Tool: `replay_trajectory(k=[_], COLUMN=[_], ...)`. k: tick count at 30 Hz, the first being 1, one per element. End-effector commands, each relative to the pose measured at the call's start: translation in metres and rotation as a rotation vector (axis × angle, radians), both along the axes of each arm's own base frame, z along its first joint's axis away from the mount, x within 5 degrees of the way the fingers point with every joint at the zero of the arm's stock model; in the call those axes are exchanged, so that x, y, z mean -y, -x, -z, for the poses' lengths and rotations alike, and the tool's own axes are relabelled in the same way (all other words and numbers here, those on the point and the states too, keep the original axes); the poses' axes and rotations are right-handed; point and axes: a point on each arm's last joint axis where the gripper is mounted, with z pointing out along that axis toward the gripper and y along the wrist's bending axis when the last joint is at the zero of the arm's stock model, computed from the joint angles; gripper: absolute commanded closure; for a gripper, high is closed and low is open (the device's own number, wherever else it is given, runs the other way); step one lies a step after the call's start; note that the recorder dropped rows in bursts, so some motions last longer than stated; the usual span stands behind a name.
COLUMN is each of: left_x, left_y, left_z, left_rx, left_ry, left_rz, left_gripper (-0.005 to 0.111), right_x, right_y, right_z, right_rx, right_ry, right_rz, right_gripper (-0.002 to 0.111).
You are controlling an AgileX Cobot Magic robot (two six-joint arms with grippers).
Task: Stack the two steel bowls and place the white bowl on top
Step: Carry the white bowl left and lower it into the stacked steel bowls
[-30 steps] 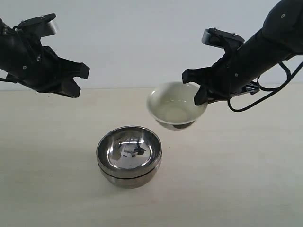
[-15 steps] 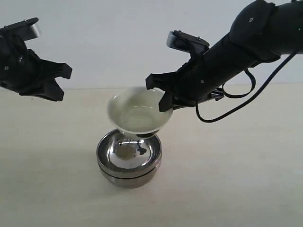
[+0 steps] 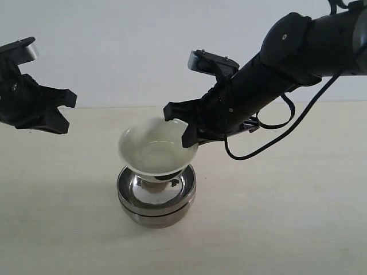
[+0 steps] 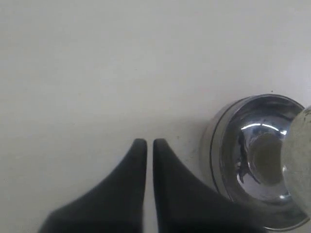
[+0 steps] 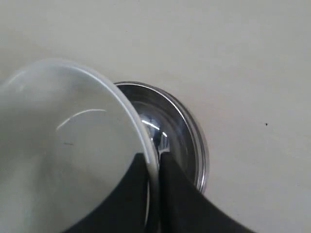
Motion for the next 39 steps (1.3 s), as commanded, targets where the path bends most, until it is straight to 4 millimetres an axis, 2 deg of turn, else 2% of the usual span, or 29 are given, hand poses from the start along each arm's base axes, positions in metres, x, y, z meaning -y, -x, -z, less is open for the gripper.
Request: replay_trajectory(k=[1, 18, 23, 27, 33, 39], left_x=[-0.001, -0.001, -0.001, 0.0, 0.0, 0.0], left_y=[0.0, -0.001, -0.001, 0.001, 0.001, 0.001], left_z=[-0.004, -0.005, -0.005, -0.004, -0.004, -0.004], left_rx=[0.032, 0.04, 0.043, 0.025, 0.032, 0.037], left_ry=[0.003, 0.016, 0.015, 0.017, 0.012, 0.005], left_rz=[0.0, -0.01, -0.011, -0.003, 0.003, 0.015], left_gripper=[0.102, 0.102, 0.102, 0.102, 0.102, 0.102], right_x=[-0.001, -0.001, -0.019, -0.018, -0.019, -0.019], right_y=[0.0, 0.002, 0.01, 0.01, 0.004, 0.002], right_z=[0.001, 0.002, 0.0, 0.001, 0.027, 0.03], right_rx=[0.003, -0.004, 0.038, 0.037, -0.004, 0.006], right_ry=[0.001, 0.007, -0.006, 0.017, 0.081, 0.091], right_rz=[0.003, -0.014, -0.04, -0.041, -0.048, -0.046], right_gripper=[0.108, 0.108, 0.108, 0.108, 0.108, 0.108])
